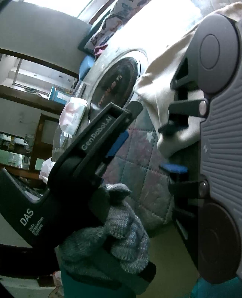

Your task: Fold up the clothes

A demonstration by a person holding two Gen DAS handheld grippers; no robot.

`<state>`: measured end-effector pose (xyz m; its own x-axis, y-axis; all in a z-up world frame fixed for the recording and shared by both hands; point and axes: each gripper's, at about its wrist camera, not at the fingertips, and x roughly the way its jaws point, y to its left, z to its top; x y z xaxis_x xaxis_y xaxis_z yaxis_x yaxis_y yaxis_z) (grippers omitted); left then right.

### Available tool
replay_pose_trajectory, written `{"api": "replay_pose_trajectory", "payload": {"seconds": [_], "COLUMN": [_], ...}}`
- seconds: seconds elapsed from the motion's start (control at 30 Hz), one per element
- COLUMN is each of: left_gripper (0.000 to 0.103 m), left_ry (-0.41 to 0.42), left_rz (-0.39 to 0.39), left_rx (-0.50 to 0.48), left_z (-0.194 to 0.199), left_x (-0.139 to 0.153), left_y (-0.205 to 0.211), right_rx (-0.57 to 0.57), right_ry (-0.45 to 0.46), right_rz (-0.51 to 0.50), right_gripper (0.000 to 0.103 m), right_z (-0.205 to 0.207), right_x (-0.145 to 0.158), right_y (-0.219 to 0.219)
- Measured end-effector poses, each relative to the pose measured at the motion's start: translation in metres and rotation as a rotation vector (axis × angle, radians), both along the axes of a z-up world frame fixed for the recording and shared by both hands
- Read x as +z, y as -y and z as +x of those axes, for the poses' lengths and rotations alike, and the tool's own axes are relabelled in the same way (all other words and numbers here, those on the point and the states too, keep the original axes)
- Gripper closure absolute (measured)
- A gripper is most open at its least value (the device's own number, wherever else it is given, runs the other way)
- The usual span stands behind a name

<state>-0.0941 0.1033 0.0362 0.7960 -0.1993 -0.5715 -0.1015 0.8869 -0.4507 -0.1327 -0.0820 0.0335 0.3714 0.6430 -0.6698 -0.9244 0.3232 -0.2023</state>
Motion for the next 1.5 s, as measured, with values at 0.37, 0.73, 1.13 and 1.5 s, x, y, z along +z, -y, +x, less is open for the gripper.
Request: {"api": "replay_pose_trajectory", "payload": {"seconds": [0.37, 0.73, 1.13, 1.5], "left_gripper": [0.035, 0.036, 0.086, 0.086], "left_ry": [-0.082, -0.126, -0.149, -0.136], "left_rz": [-0.266, -0.489, -0.537, -0.446], "left_rx": [0.065, 0.132, 0.138, 0.108], "left_z": [0.017, 0.03, 0.029, 0.029], "left_x": [-0.009, -0.022, -0.039, -0.032], "left_y": [-0.005, -0.001, -0.008, 0.001], "right_rx": [-0.078, -0.073, -0.045, -0.369], "right_ry": [-0.12, -0.164, -0.193, -0.153], "right_rz": [0.17, 0.265, 0.261, 0.268], "right_gripper": [0.095, 0.096, 0.094, 0.091], "right_z": [0.023, 0.025, 0.016, 0.049], "right_x": [0.029, 0.044, 0.035, 0.033], "right_y": [0.027, 0.057, 0.065, 0.144]}}
